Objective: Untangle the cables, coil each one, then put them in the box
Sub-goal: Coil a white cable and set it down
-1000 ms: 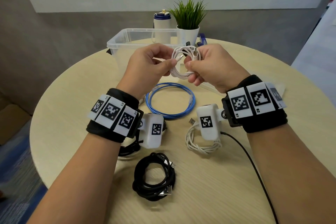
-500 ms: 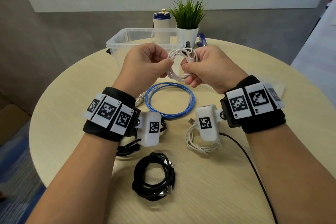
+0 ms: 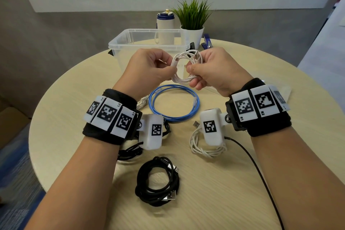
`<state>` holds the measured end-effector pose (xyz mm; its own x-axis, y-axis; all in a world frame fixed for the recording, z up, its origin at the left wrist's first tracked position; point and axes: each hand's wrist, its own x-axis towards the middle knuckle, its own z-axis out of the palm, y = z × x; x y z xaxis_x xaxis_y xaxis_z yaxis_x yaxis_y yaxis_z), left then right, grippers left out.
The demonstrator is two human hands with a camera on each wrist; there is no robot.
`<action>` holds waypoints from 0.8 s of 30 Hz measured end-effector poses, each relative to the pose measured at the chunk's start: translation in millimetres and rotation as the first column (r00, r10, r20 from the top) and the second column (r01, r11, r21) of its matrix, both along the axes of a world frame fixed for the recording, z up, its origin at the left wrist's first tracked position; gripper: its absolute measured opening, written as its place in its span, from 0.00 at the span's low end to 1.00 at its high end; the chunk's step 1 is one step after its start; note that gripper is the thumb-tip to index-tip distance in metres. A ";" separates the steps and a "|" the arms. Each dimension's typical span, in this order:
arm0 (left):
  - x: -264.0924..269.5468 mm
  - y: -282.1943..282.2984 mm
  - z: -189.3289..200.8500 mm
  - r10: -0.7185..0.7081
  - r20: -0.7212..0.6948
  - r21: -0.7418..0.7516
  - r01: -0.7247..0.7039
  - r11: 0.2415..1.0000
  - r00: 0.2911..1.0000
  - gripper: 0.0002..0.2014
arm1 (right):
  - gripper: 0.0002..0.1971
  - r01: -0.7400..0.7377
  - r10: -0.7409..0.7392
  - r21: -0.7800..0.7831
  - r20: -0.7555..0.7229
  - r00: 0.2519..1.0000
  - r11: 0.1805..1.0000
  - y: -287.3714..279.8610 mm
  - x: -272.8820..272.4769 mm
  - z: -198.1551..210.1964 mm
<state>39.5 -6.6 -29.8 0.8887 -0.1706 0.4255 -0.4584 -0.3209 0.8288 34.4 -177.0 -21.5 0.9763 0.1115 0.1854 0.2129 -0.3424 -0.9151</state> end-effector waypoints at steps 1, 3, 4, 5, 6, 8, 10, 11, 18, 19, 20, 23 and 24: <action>-1.4 0.0 0.9 -0.035 -0.009 -0.007 0.035 0.999 0.999 0.03 | 0.09 0.008 -0.008 0.003 -0.005 1.000 1.000 -0.6 0.2 -0.1; -2.8 0.3 2.0 -0.100 -0.061 -0.089 0.094 0.992 0.993 0.06 | 0.09 0.011 -0.010 0.008 -0.008 1.000 1.000 -1.4 0.5 -0.2; -2.8 0.2 2.4 -0.117 -0.094 -0.153 0.102 0.983 0.989 0.07 | 0.08 0.005 -0.005 0.007 -0.005 1.000 1.000 -1.5 0.1 0.1; -3.0 0.0 2.9 -0.123 -0.123 -0.216 0.095 0.972 0.985 0.07 | 0.08 -0.004 0.004 0.007 0.001 1.000 1.000 -1.2 -0.4 0.4; -3.0 -0.3 3.2 -0.124 -0.153 -0.273 0.079 0.959 0.980 0.08 | 0.08 -0.016 0.016 0.010 0.009 1.000 1.000 -0.8 -0.9 0.9; -1.6 -0.1 2.9 -0.132 -0.192 -0.367 0.054 0.929 0.972 0.09 | 0.07 -0.037 0.037 0.018 0.026 0.999 0.999 0.0 -1.6 1.6; -0.1 0.3 2.1 -0.127 -0.194 -0.400 0.040 0.916 0.973 0.10 | 0.07 -0.046 0.045 0.019 0.034 0.998 0.999 0.3 -1.8 2.0; 0.8 0.1 1.4 -0.121 -0.190 -0.401 0.036 0.915 0.974 0.11 | 0.07 -0.046 0.045 0.017 0.035 0.998 0.999 0.0 -1.9 1.9; 2.0 -1.4 0.5 -0.116 -0.203 -0.419 0.021 0.908 0.972 0.15 | 0.08 -0.034 0.033 0.013 0.044 0.998 0.999 0.5 0.5 -0.1; 1.7 -0.5 0.9 -0.120 -0.212 -0.418 0.021 0.908 0.970 0.14 | 0.08 -0.030 0.030 0.017 0.049 0.998 0.999 1.2 1.0 -0.2; 1.2 0.1 1.6 -0.127 -0.223 -0.414 0.024 0.910 0.967 0.14 | 0.08 -0.027 0.026 0.020 0.053 0.998 0.999 2.0 1.4 -0.6; -0.4 1.1 3.2 -0.139 -0.255 -0.394 0.028 0.919 0.957 0.13 | 0.07 -0.022 0.021 0.020 0.068 0.997 1.000 3.3 1.6 -1.5; -1.0 1.3 3.5 -0.138 -0.266 -0.389 0.025 0.921 0.954 0.13 | 0.07 -0.024 0.022 0.023 0.076 0.997 0.999 3.5 1.5 -1.4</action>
